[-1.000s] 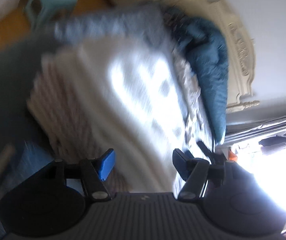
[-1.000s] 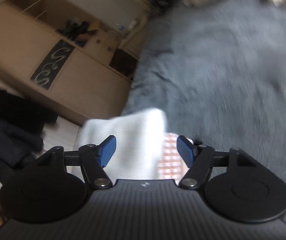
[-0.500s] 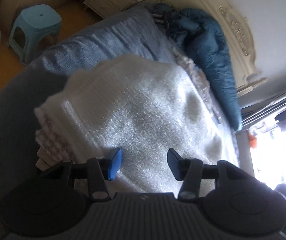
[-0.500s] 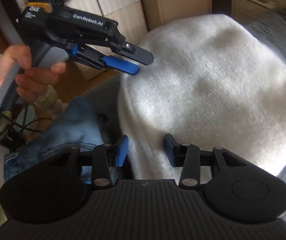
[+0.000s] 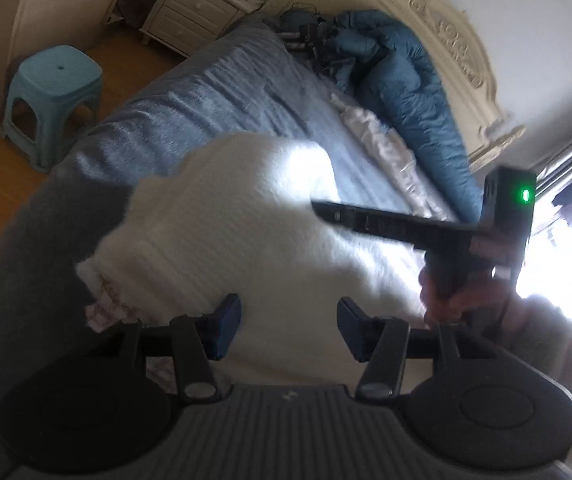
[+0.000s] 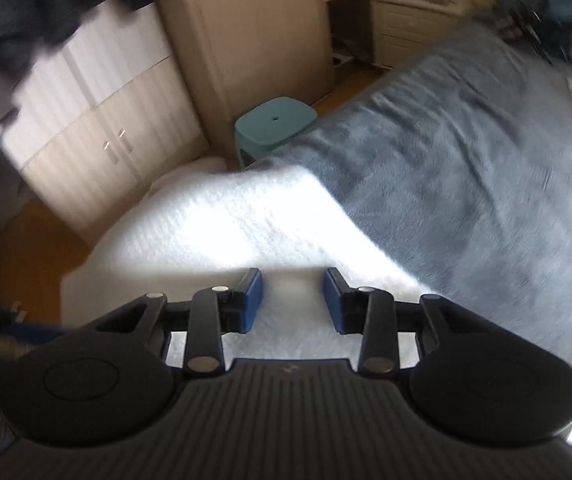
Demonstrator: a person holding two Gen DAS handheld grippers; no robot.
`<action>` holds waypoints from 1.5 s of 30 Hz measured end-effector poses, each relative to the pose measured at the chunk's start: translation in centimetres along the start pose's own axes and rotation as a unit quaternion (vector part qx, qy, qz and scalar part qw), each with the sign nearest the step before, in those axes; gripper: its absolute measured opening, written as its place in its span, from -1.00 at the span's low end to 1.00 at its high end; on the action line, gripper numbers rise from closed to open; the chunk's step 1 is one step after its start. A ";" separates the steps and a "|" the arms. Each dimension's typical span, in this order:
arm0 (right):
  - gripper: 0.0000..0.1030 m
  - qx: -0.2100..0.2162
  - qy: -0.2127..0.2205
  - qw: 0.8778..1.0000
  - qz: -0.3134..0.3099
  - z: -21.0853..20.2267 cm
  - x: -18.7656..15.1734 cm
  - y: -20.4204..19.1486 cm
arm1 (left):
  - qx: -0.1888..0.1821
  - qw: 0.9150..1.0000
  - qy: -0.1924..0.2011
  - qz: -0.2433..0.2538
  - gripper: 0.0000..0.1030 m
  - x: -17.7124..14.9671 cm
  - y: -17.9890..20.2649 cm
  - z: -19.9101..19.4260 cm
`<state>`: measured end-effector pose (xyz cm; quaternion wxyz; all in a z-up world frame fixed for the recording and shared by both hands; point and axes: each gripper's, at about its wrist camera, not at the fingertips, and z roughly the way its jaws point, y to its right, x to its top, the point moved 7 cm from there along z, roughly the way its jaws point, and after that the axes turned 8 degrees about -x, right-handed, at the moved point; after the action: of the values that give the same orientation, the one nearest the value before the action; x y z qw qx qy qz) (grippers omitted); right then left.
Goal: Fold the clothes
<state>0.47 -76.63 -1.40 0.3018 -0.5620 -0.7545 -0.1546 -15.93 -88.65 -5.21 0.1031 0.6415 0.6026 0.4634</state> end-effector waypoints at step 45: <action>-0.81 0.249 -0.172 0.941 0.153 9.0 10.8 -1.0 | -0.063 0.998 -0.021 -0.024 0.07 -3.1 -2.6 -1.8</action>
<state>-4.98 -63.64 -1.49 0.3173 -0.5955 -0.7144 0.1854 -18.44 -91.45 -7.47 0.1669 0.6282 0.5855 0.4844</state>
